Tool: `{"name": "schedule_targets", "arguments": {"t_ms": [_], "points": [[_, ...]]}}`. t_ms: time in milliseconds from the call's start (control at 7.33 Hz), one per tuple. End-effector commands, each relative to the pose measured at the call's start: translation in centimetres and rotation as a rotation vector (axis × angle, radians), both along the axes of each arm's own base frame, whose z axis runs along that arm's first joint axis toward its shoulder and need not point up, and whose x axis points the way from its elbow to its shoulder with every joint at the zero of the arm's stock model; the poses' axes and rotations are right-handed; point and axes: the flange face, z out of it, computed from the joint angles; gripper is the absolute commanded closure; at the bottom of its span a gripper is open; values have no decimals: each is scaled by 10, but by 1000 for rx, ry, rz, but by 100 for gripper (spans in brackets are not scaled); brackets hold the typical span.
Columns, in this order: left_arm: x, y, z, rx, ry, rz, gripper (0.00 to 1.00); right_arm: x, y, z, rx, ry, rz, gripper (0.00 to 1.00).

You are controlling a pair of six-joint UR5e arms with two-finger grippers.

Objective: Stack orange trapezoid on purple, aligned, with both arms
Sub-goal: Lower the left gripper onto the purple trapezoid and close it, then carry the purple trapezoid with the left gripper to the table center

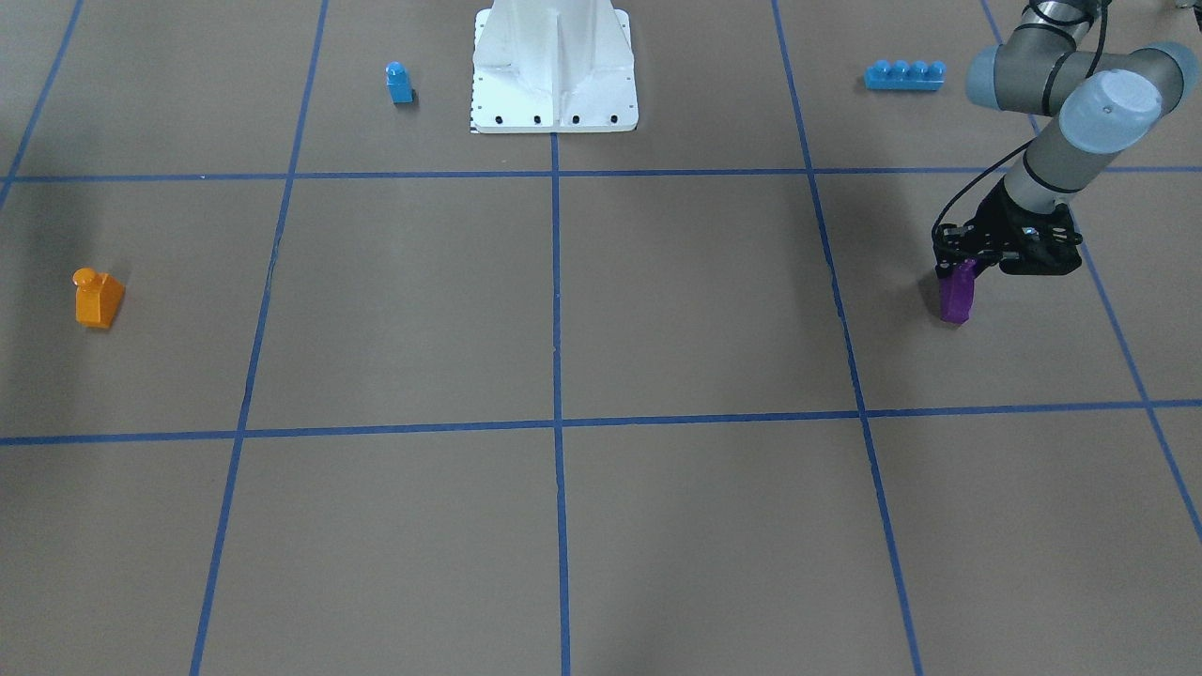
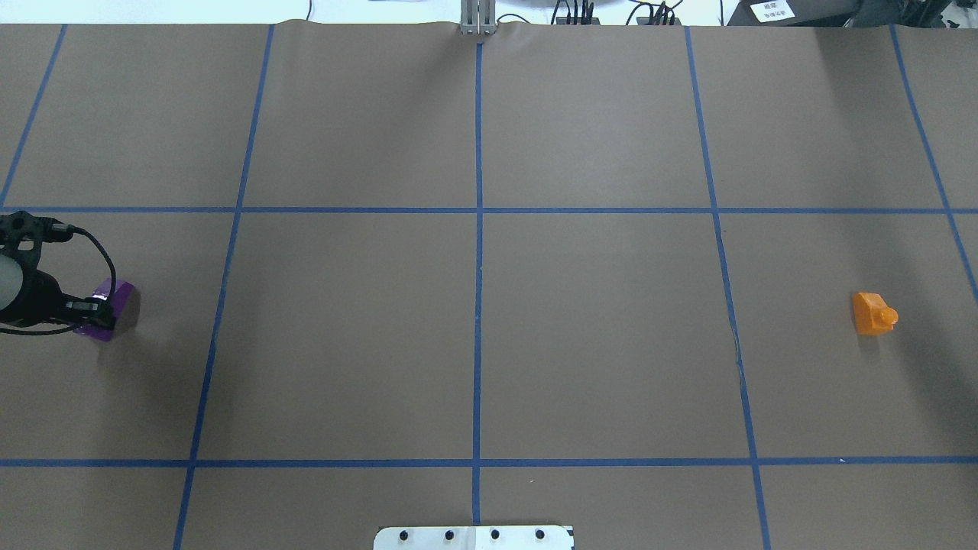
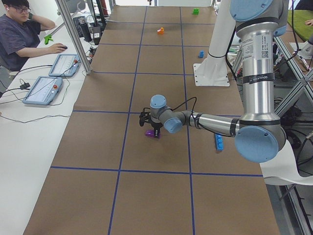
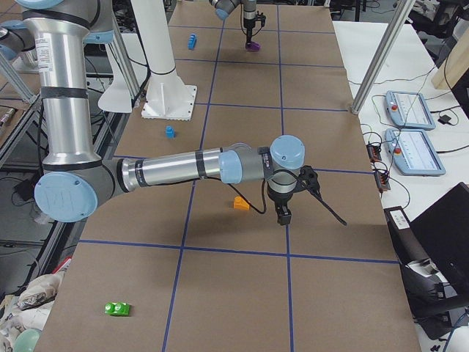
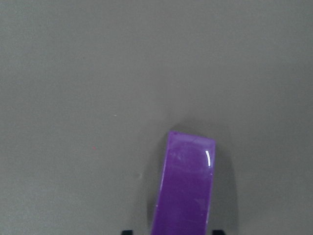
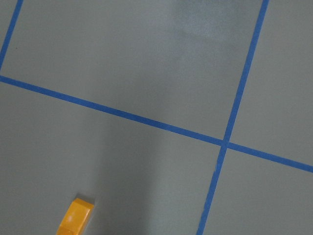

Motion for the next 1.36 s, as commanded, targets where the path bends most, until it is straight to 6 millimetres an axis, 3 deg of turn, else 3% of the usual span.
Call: {"name": "schedule_targets", "arguments": {"t_ms": [0, 136, 273, 545, 682, 818, 1091, 1227], "points": [[0, 0, -17, 17, 26, 7, 100, -1, -1, -2, 3, 0, 0, 0], [3, 1, -47, -4, 64, 37, 100, -1, -3, -6, 3, -3, 6, 0], [18, -18, -95, -31, 77, 49, 100, -1, -4, -7, 4, -3, 7, 0], [72, -70, -212, 20, 69, 35, 100, -1, -2, -15, -40, -22, 62, 0], [109, -78, -256, 97, 56, 58, 100, -3, -1, -17, -28, -32, 71, 0], [146, -105, -306, 152, 72, 65, 100, -3, 0, -17, -25, -46, 69, 0], [229, -155, -381, 165, 83, 95, 100, -11, -5, -23, -11, -45, 56, 0], [266, -158, -408, 201, 61, 94, 100, -20, -7, -26, -1, -44, 38, 0]]}}
